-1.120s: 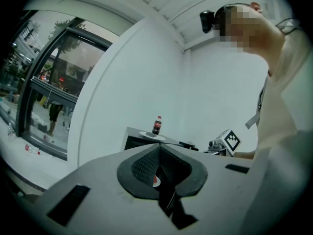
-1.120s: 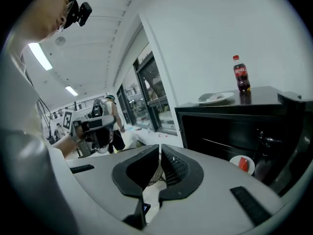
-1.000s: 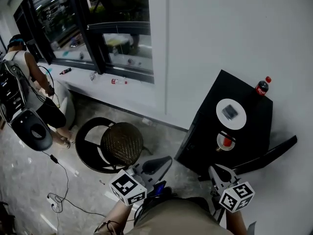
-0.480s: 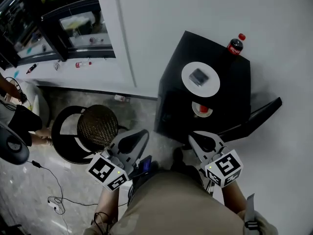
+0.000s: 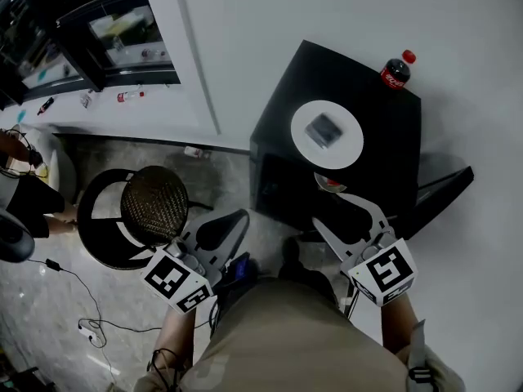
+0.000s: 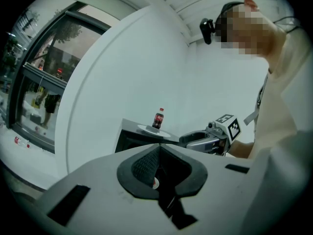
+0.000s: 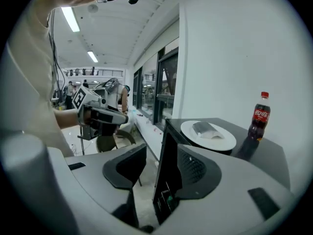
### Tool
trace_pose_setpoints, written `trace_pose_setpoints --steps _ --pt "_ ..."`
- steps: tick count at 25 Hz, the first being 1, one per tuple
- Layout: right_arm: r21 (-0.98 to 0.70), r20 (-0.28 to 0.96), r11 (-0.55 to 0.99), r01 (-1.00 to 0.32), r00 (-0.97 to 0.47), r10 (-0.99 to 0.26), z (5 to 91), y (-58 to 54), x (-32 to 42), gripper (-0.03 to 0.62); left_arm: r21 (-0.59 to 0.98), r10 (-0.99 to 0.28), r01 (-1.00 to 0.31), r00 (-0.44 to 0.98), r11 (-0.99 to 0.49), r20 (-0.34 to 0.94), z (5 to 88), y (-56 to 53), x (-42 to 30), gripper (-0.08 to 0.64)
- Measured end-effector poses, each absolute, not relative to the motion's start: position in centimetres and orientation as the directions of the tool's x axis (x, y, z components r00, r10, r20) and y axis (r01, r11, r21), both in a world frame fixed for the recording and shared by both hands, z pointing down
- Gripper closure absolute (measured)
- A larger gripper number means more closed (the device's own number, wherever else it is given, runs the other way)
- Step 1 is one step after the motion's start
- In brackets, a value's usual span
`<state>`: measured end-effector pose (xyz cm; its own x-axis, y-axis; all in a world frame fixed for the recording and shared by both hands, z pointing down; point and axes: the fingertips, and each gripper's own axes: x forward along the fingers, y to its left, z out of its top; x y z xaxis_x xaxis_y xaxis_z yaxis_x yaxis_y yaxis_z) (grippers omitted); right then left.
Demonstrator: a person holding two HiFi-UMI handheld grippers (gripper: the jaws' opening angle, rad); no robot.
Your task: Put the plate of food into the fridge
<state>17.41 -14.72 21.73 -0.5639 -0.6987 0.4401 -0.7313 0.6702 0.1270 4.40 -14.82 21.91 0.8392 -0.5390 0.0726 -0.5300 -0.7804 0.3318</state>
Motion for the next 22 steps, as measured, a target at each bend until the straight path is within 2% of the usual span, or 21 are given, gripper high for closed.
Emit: trace_pose_setpoints --steps 2,6,10,22 --pt "0.179 0.447 0.668 -0.723 -0.545 -0.709 21.1 -15.5 17.7 0.392 0.338 -0.535 -0.525 0.842 -0.781 0.072 22.1 -15.2 4.6 0.548" --pt "0.306 0.471 0.637 -0.708 -0.469 -0.747 20.4 -17.4 18.4 0.385 0.343 -0.524 -0.513 0.849 -0.787 0.066 22.4 -15.5 4.6 0.548" --pt "0.431 0.509 0.654 -0.622 -0.431 -0.745 20.4 -19.4 18.5 0.385 0.356 -0.536 -0.518 0.842 -0.778 0.053 22.6 -15.5 3.9 0.548" --pt "0.570 0.603 0.669 -0.478 -0.311 -0.735 22.9 -22.6 19.4 0.385 0.369 -0.558 -0.536 0.828 -0.759 0.056 23.2 -15.5 2.2 0.548"
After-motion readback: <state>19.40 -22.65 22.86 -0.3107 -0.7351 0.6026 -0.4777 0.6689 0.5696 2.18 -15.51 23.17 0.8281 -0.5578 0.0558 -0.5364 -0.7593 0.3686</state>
